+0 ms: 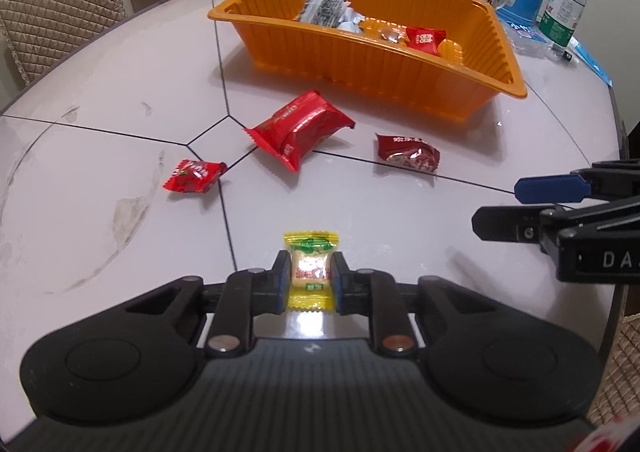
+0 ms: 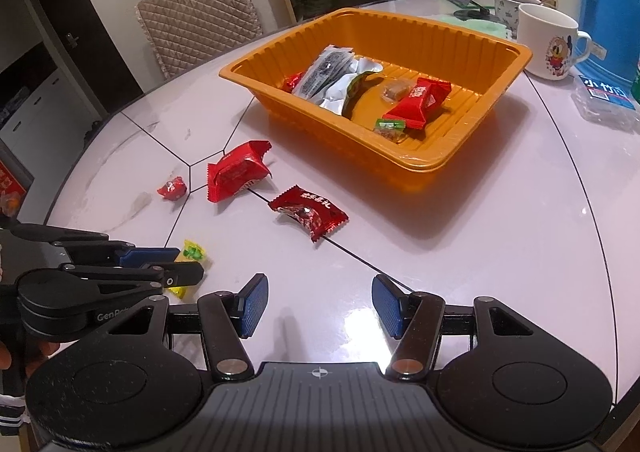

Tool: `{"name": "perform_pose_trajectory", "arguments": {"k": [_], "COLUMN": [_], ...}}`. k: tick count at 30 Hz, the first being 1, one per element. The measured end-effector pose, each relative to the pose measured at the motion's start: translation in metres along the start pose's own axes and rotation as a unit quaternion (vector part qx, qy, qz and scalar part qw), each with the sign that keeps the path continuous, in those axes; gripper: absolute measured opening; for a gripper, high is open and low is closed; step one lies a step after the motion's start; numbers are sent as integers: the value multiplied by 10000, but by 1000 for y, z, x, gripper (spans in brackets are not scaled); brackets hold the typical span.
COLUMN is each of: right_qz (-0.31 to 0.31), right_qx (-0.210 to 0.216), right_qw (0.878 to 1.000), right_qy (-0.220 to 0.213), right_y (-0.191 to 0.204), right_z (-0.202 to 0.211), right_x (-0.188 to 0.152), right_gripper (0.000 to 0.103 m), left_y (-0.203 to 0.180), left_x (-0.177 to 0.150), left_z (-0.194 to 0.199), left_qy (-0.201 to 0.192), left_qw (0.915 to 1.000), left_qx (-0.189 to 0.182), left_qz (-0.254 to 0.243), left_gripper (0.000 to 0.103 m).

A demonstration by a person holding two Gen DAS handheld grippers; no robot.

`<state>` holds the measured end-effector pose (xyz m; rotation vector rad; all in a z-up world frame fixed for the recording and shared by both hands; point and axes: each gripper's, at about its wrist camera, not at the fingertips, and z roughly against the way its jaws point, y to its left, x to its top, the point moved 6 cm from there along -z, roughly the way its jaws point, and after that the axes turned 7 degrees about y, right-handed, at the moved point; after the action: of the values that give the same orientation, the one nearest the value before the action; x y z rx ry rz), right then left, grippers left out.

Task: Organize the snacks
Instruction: 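Move the right gripper to the dark red packet and close while the left gripper holds the yellow candy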

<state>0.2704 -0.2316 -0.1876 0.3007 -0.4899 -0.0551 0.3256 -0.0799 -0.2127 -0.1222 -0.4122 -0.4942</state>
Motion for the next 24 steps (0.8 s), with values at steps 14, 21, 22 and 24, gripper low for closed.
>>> {"name": "perform_pose_trajectory", "arguments": {"k": [14, 21, 22, 24], "right_qz": [444, 585, 617, 711], "right_qx": [-112, -143, -141, -104], "right_qw": [9981, 9971, 9969, 9964], "right_qy": [-405, -457, -473, -459], "right_y": [2, 2, 3, 7], "right_z": [-33, -53, -54, -56], "right_x": [30, 36, 37, 37], "right_gripper": [58, 58, 58, 58], "left_y": [47, 69, 70, 72], "left_x": [-1, -6, -7, -6], "left_z": [17, 18, 18, 17], "left_qy": [-155, -82, -72, -55], "left_qw": [9973, 9952, 9951, 9949], "left_qx": [344, 491, 493, 494], "left_qz": [635, 843, 858, 882], "left_gripper": [19, 19, 19, 19]}}
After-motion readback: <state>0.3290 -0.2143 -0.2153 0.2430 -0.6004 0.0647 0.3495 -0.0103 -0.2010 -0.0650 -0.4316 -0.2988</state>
